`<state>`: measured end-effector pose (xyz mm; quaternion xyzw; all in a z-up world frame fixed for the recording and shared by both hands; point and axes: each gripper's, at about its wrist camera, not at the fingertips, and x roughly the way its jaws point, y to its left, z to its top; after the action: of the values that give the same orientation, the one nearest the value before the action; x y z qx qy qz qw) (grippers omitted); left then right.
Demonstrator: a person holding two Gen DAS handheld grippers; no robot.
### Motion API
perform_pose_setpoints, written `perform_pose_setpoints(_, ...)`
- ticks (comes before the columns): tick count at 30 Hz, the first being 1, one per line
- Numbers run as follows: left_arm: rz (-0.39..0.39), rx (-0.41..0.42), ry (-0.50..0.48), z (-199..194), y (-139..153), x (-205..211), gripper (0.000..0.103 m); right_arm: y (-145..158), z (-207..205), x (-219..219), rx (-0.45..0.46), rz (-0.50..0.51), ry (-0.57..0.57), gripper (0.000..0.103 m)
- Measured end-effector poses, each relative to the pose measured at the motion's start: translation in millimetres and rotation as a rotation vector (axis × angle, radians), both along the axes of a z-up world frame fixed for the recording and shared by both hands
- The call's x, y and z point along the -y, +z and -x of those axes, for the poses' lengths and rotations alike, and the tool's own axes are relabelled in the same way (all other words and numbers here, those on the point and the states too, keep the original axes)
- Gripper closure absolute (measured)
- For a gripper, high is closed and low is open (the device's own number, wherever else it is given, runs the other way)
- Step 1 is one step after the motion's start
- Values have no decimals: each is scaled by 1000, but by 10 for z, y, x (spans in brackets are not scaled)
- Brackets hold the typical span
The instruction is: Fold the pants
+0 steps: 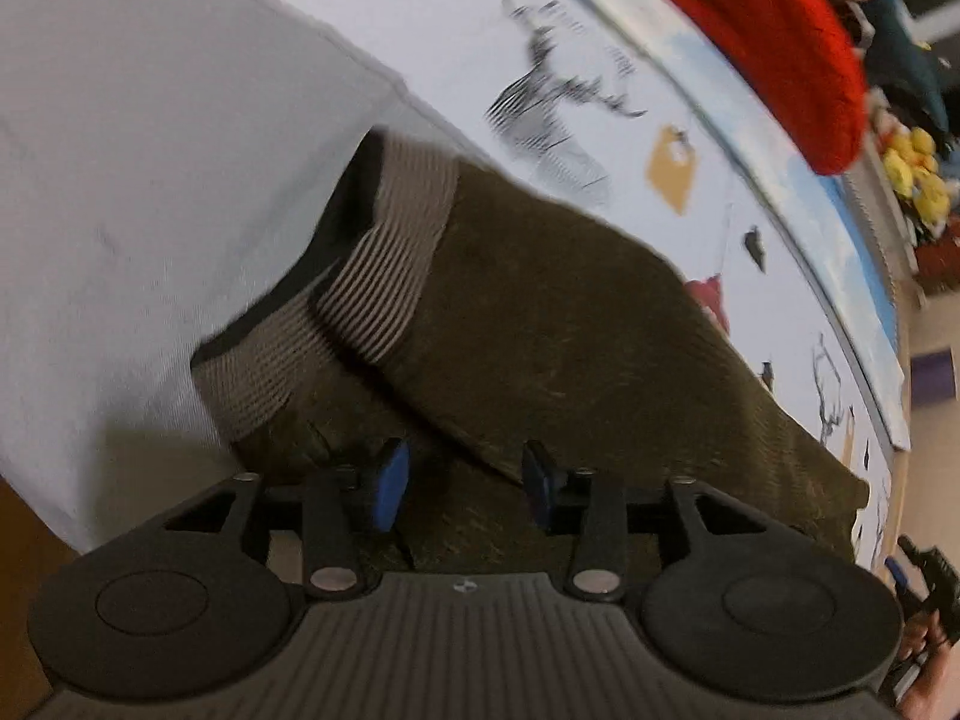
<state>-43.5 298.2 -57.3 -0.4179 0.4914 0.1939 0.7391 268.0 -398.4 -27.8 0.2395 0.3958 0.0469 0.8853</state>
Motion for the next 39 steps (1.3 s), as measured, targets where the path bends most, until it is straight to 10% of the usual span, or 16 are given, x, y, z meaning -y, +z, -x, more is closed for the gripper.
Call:
perform_pose_setpoints(6, 28, -18, 57, -127, -133, -215, 33, -192, -312, 293, -33, -122, -89, 62)
perform_pose_setpoints(14, -25, -79, 84, -394, -192, -280, 35, -779, -793, 552, -123, -245, -185, 60)
perform_pose_setpoints(19, -86, -113, 91, -470, -199, -328, 68, -1027, -1051, 514, -116, -280, -167, 60)
perform_pose_setpoints(25, -140, -80, 61, -484, -61, -334, 79, -1240, -1277, 440, -131, -246, -169, 72)
perform_pose_setpoints(27, -156, -74, 39, -487, -3, -319, 80, -1212, -1284, 427, -101, -207, -172, 100)
perform_pose_setpoints(39, -237, 139, -20, -237, 442, -257, 86, -44, -271, 802, 212, -230, -181, 100)
